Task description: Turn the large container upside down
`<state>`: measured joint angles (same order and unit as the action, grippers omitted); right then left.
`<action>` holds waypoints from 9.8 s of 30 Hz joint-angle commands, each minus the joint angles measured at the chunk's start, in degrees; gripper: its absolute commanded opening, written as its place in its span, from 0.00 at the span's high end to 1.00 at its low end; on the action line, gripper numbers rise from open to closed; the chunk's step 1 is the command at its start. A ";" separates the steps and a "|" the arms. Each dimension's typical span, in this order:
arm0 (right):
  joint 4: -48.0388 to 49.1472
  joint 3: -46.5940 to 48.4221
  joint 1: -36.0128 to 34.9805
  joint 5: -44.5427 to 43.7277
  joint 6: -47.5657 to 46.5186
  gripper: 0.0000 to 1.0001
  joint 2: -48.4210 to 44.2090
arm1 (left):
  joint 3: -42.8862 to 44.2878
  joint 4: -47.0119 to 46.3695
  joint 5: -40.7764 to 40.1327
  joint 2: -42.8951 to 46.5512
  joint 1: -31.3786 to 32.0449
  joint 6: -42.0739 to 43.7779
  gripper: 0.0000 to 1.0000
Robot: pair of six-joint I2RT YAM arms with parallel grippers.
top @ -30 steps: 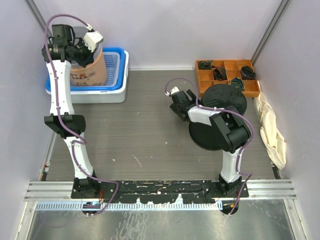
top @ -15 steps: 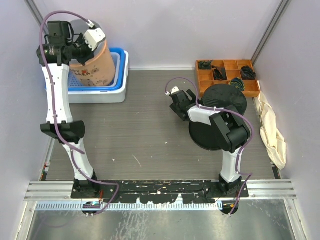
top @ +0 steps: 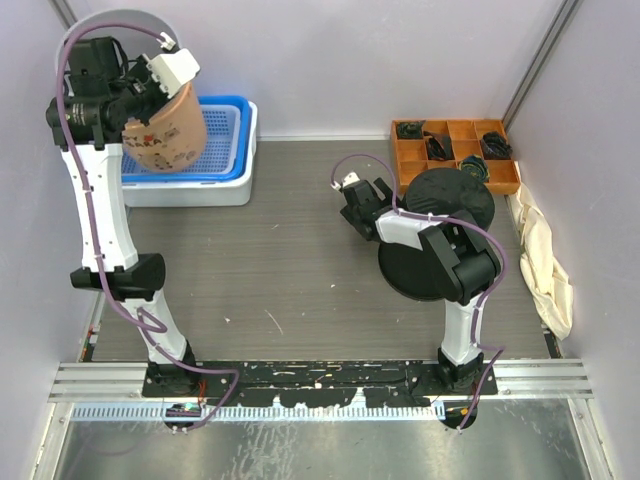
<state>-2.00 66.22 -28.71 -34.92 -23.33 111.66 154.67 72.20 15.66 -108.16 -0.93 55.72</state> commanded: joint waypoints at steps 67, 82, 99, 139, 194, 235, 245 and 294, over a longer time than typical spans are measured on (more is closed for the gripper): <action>-41.91 6.34 40.62 49.71 1.58 0.00 -18.38 | -88.71 -135.80 31.14 22.34 6.51 -177.78 1.00; -40.58 3.82 45.06 45.84 2.36 0.00 -17.11 | -114.60 -143.46 23.78 16.41 9.47 -177.59 1.00; -38.43 1.84 45.10 43.18 5.20 0.00 -15.52 | -120.70 -154.12 41.80 -0.56 -3.42 -176.47 1.00; -67.48 32.97 14.82 69.81 -14.45 0.00 -40.71 | -91.24 -41.84 11.90 10.69 8.25 -78.01 0.01; 24.60 -13.42 -24.21 -12.18 -23.65 0.00 -3.52 | -8.47 -5.08 -12.95 -3.68 -3.48 -23.73 0.01; 13.22 -30.26 -1.57 -7.80 -24.01 0.00 -23.57 | -12.36 -2.45 -1.70 -6.51 0.84 14.02 0.00; 11.00 -30.55 4.91 -3.78 -25.40 0.00 -25.13 | -9.40 -2.60 -8.58 -12.91 0.77 14.74 0.50; -28.47 -2.32 29.46 30.03 0.88 0.00 -42.11 | -72.47 -84.49 52.46 41.02 11.56 -119.89 1.00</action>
<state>-31.42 60.29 -3.25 -12.95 -24.80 74.63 90.02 32.67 59.55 -66.92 10.79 -27.51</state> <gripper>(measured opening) 0.996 0.078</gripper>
